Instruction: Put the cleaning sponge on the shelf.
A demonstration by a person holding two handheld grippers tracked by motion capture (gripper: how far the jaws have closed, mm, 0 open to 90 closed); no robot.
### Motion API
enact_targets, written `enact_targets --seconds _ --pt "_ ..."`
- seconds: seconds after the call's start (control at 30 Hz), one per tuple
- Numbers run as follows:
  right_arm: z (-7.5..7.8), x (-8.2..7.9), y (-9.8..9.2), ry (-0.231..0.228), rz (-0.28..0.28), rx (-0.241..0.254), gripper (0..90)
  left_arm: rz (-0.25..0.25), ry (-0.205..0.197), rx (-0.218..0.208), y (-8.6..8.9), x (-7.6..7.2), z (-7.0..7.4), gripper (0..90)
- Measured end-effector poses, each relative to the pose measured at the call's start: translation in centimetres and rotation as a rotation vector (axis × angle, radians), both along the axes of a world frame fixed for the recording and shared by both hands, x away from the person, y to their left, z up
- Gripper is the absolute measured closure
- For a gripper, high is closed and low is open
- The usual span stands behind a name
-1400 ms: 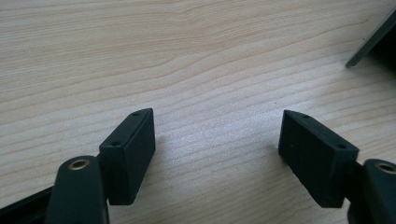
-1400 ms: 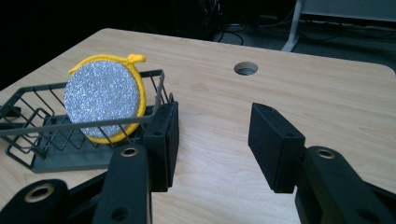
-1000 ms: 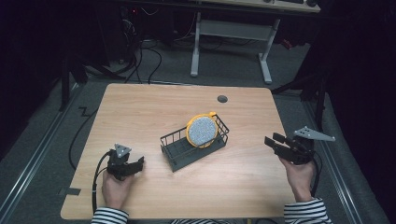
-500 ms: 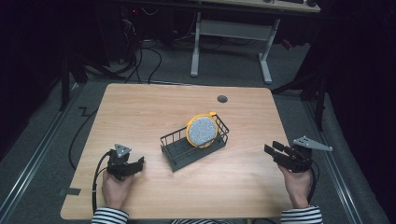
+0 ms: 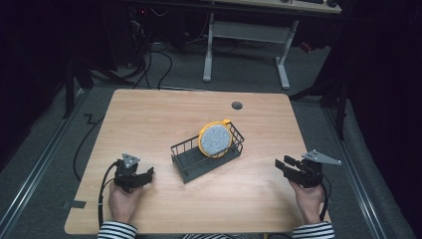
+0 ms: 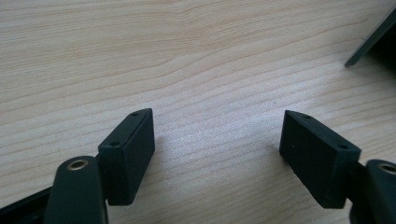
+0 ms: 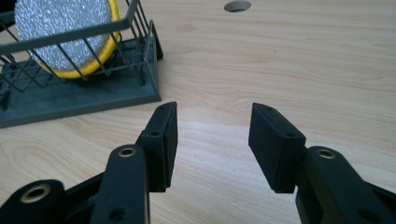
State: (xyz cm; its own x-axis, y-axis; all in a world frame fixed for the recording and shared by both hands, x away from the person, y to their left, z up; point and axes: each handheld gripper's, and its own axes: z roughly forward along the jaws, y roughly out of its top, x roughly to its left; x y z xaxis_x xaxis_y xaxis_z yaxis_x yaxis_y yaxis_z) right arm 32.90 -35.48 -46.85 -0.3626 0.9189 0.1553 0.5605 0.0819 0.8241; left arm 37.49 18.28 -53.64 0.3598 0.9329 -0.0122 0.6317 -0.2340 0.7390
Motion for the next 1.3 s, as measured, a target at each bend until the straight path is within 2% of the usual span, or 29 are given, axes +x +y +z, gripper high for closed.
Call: enact_targets --seconds 0.1,0.73,1.0,1.07,1.3 --pt "-0.8 0.0 0.2 0.02 -0.003 -0.005 52.5 0.0 -0.001 -0.001 0.0 0.0 0.0 27.1" --pt "-3.9 0.4 0.6 0.067 -0.017 -0.045 49.6 0.002 -0.001 0.0 0.0 0.0 0.0 27.1" --pt "-4.8 0.9 1.5 0.077 -0.013 -0.085 48.1 0.003 -0.002 0.001 0.0 0.0 0.0 27.0" --pt "-5.2 1.1 1.7 0.076 -0.016 -0.108 47.7 0.003 -0.002 0.001 0.0 0.0 0.0 27.0" --pt "-6.0 1.5 2.5 0.095 -0.016 -0.13 46.5 0.002 -0.002 0.001 0.0 0.0 0.0 26.7"
